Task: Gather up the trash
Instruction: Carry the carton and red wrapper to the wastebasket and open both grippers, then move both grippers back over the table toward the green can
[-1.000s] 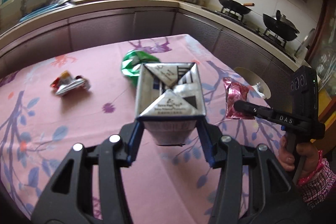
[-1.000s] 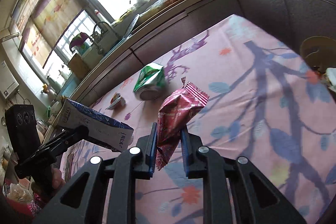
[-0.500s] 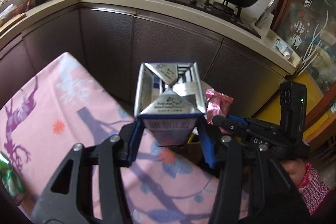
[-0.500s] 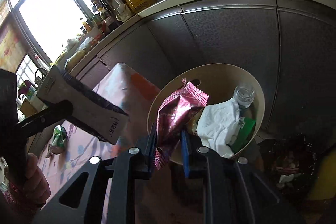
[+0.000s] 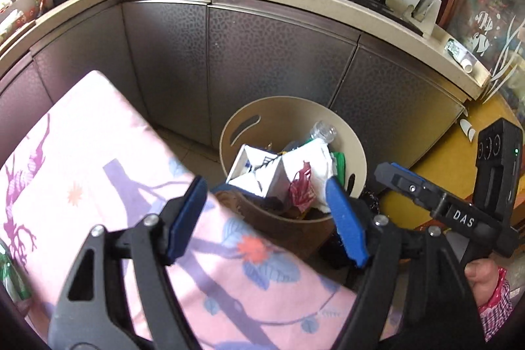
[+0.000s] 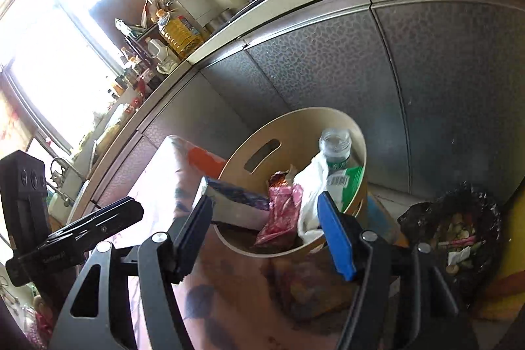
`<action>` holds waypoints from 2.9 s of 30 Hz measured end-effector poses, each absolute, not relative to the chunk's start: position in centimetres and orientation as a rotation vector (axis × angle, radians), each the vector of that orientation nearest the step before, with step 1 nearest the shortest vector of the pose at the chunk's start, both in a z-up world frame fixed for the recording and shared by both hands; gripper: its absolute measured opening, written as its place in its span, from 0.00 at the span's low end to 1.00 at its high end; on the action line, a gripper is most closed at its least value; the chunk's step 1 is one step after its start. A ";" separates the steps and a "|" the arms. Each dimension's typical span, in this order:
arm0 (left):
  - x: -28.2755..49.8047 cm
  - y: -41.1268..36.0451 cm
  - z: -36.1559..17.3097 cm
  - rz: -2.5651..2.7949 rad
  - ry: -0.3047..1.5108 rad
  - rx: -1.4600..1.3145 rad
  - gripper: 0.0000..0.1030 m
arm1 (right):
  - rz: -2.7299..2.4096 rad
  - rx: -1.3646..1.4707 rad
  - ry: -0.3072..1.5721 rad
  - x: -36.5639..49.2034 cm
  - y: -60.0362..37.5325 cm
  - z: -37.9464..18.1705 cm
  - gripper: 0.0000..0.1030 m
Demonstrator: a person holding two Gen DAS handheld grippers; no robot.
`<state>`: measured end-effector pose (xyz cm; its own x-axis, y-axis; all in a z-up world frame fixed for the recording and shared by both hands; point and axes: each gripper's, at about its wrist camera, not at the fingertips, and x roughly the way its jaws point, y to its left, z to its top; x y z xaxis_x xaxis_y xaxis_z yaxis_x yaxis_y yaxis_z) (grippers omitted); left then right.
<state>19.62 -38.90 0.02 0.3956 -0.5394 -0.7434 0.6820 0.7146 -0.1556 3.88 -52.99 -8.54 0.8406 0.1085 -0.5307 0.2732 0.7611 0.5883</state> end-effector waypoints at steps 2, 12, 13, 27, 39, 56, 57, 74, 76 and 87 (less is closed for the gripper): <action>17.7 -36.8 0.3 -0.758 0.846 0.176 0.70 | -0.074 0.729 0.579 3.1 -51.7 -8.6 0.62; 9.2 -28.1 1.3 -0.625 0.758 0.161 0.70 | -0.089 0.732 0.580 -1.9 -42.4 -7.0 0.62; 8.6 -27.4 1.5 -0.620 0.751 0.151 0.70 | -0.089 0.727 0.582 -2.5 -41.5 -6.8 0.62; 3.6 -22.2 3.1 -0.587 0.693 0.118 0.70 | -0.156 0.663 0.490 -7.2 -35.8 -2.0 0.62; 2.6 -19.8 4.1 -0.567 0.665 0.080 0.72 | -0.125 0.630 0.500 -7.8 -33.3 -0.9 0.62; 2.2 -18.5 3.2 -0.537 0.684 0.073 0.75 | -0.100 0.646 0.531 -7.3 -32.3 -1.8 0.62; 2.3 -18.4 3.1 -0.535 0.687 0.073 0.75 | -0.098 0.647 0.535 -7.2 -32.3 -1.9 0.62; 2.7 -18.0 2.4 -0.523 0.711 0.072 0.75 | -0.080 0.662 0.559 -6.6 -31.7 -2.9 0.62; 2.7 -18.0 2.4 -0.523 0.711 0.072 0.75 | -0.080 0.662 0.560 -6.6 -31.7 -2.9 0.62; 2.7 -17.9 2.4 -0.523 0.713 0.073 0.75 | -0.072 0.662 0.561 -6.7 -31.4 -2.7 0.62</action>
